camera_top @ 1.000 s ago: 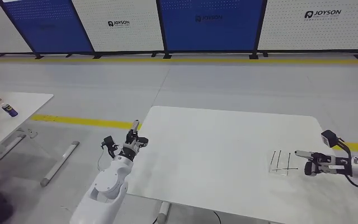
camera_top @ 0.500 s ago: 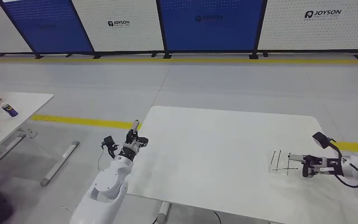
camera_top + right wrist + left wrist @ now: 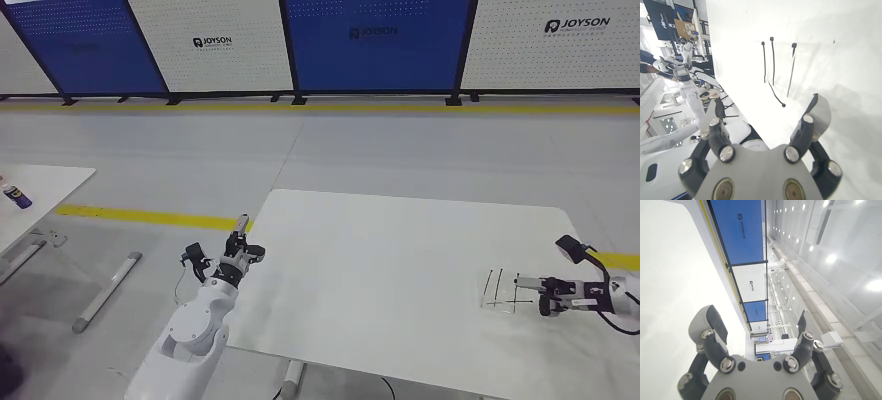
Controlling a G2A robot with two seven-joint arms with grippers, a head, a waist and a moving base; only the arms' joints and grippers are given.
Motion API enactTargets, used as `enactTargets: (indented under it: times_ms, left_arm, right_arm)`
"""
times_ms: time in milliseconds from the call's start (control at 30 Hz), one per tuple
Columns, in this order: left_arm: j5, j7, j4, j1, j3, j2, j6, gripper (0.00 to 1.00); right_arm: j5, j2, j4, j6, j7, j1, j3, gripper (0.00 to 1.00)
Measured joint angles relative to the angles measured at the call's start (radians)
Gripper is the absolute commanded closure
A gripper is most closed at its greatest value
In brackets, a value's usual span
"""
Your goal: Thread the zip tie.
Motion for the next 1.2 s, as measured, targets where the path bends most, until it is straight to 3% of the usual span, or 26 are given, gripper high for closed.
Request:
enactTargets:
  times_ms: [167, 200, 267, 433, 767, 1000, 1200]
  left_arm:
    - [0.0, 0.0, 0.0, 0.0, 0.0, 0.0, 0.0, 0.0]
    - [0.0, 0.0, 0.0, 0.0, 0.0, 0.0, 0.0, 0.0]
    - [0.0, 0.0, 0.0, 0.0, 0.0, 0.0, 0.0, 0.0]
    - [0.0, 0.0, 0.0, 0.0, 0.0, 0.0, 0.0, 0.0]
    - [0.0, 0.0, 0.0, 0.0, 0.0, 0.0, 0.0, 0.0]
    - [0.0, 0.0, 0.0, 0.0, 0.0, 0.0, 0.0, 0.0]
    - [0.0, 0.0, 0.0, 0.0, 0.0, 0.0, 0.0, 0.0]
  right_arm:
    - [-0.005, 0.001, -0.007, 0.009, -0.007, -0.009, 0.004, 0.0]
    - [-0.008, 0.001, -0.008, 0.012, -0.007, -0.009, 0.004, 0.04]
    - [-0.01, 0.001, -0.008, 0.016, -0.008, -0.01, 0.005, 0.31]
    - [-0.013, 0.001, 0.003, 0.025, -0.01, -0.012, 0.008, 0.51]
    - [-0.018, 0.001, 0.027, 0.036, -0.005, -0.01, 0.016, 0.51]
    - [-0.012, -0.003, 0.047, 0.043, 0.005, -0.003, 0.016, 0.6]
    - [-0.012, -0.01, 0.072, 0.043, 0.015, 0.008, 0.008, 0.61]
